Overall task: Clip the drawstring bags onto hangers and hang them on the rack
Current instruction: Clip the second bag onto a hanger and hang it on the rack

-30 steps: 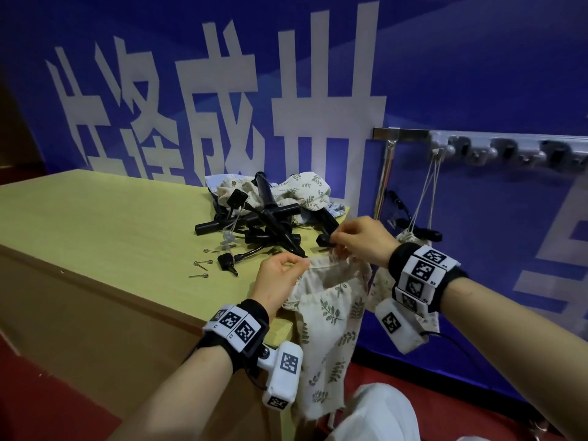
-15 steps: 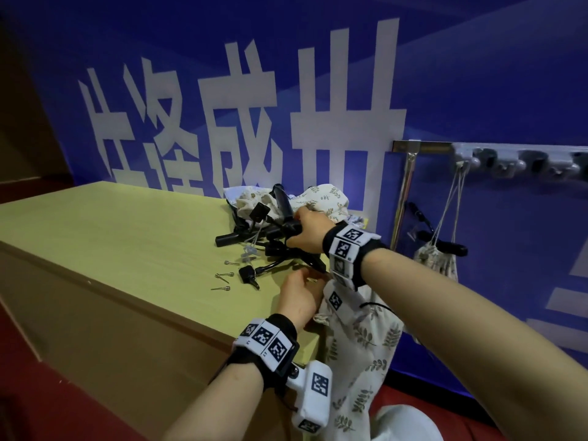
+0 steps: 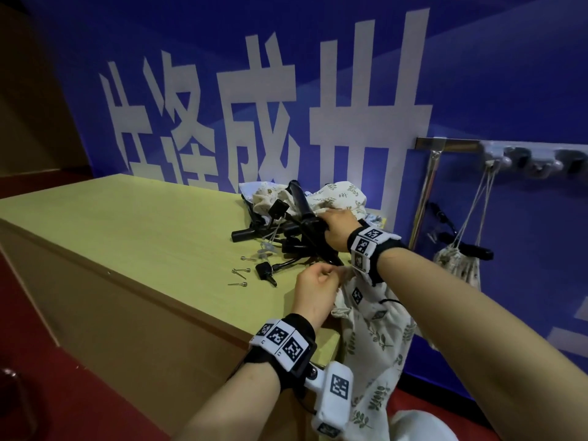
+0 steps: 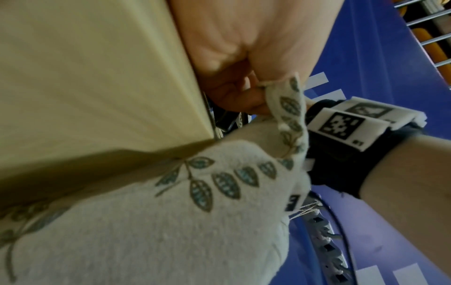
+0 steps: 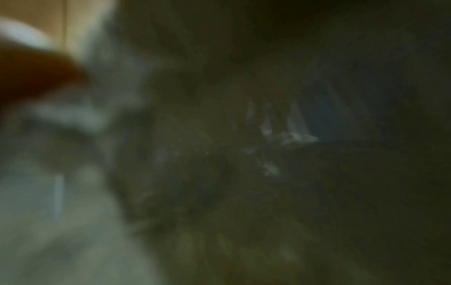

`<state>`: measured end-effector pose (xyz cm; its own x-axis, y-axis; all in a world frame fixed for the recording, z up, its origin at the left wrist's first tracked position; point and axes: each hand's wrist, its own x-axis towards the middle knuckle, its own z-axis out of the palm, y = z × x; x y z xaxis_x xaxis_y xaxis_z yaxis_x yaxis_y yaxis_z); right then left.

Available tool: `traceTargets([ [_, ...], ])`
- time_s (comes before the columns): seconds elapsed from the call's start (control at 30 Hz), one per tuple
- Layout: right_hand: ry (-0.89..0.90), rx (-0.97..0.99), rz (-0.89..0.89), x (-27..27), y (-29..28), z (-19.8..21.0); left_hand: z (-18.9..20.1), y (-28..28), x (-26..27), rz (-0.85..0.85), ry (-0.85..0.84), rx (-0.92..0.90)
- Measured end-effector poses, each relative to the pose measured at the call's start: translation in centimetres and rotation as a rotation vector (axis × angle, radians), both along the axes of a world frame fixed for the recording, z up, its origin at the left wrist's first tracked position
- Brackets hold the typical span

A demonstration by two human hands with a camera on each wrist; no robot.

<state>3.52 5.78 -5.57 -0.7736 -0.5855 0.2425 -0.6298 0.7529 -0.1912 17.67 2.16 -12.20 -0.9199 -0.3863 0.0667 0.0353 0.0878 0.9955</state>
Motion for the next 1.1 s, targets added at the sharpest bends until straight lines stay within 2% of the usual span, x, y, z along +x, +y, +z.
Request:
traceTargets([
  [0.13,0.198,0.175,-0.070,-0.7,-0.4,-1.4,-0.3,-0.1,-0.3,0.000,0.000,0.036],
  [0.27,0.322,0.251,-0.094,-1.1,-0.1,-1.4,-0.6,-0.1,-0.4,-0.032,-0.001,0.031],
  [0.33,0.333,0.212,-0.080,-1.2,0.2,-1.4,-0.7,0.0,-0.5,-0.039,0.003,0.022],
  [0.4,0.264,0.034,-0.082,-1.0,0.6,-1.0,-0.6,0.0,-0.5,-0.037,0.013,0.015],
  [0.53,0.092,-0.525,-0.167,-0.3,0.7,0.2,-0.7,-0.2,-0.5,0.001,0.038,-0.018],
  [0.6,0.030,-0.707,-0.199,0.0,1.2,1.0,-0.8,-0.3,-0.5,0.009,0.041,-0.039],
  [0.77,-0.051,-0.954,-0.151,0.7,5.8,3.3,-0.9,-0.3,-0.6,0.028,0.056,-0.109],
  [0.97,-0.138,-1.188,0.019,3.2,13.5,4.6,-0.8,-0.1,-1.3,0.055,-0.041,-0.109],
  [1.1,-0.132,-1.287,-0.098,5.0,17.7,4.1,-0.4,0.1,-1.5,0.043,-0.101,-0.029],
])
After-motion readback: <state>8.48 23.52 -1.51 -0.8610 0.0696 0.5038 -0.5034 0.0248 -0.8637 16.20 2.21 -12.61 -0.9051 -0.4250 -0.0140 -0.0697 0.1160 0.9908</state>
